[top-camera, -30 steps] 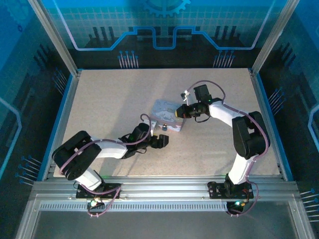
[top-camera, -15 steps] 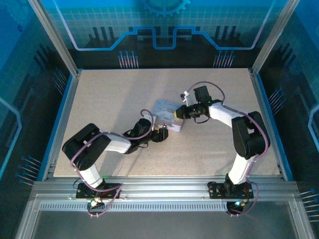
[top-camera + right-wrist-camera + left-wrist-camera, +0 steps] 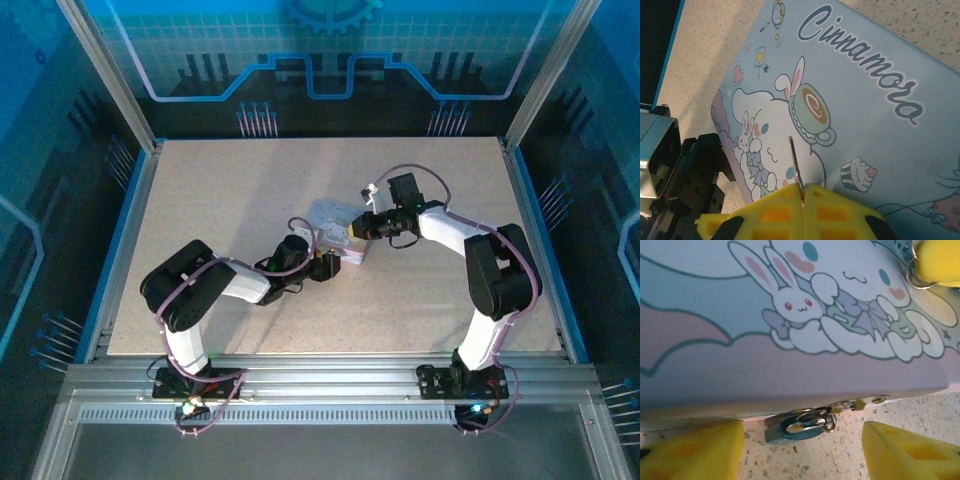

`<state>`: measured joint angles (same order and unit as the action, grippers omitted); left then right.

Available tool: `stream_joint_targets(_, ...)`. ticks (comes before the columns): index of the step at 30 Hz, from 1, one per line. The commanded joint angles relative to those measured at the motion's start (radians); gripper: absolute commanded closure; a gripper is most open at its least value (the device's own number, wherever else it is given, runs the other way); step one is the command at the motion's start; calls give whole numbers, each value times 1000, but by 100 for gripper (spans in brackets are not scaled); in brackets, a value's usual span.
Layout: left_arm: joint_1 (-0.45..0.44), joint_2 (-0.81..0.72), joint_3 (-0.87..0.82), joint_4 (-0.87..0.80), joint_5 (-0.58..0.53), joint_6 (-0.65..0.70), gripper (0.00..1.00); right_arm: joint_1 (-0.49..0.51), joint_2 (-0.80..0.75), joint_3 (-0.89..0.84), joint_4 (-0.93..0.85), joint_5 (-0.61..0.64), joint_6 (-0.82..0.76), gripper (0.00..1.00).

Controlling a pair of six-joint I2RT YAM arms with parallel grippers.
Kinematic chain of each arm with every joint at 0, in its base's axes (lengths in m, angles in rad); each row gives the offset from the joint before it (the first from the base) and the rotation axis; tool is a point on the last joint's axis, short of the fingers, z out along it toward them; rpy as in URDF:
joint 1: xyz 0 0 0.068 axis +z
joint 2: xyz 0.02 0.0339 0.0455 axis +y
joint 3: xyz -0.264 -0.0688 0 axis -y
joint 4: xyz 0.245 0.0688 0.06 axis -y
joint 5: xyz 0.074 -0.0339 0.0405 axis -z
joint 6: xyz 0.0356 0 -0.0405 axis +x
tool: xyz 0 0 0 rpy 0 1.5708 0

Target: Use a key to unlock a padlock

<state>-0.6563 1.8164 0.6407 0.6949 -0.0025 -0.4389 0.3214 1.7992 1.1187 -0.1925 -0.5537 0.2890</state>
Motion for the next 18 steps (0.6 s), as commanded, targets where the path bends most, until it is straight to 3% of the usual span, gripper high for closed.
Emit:
stream_joint_targets(1, 0, 33, 31, 30, 47, -1, 38, 16, 19, -36, -84, 52, 1, 100)
stream_joint_targets(18, -24, 78, 79, 25, 63, -15, 53, 18, 14, -46, -76, 48, 4, 100)
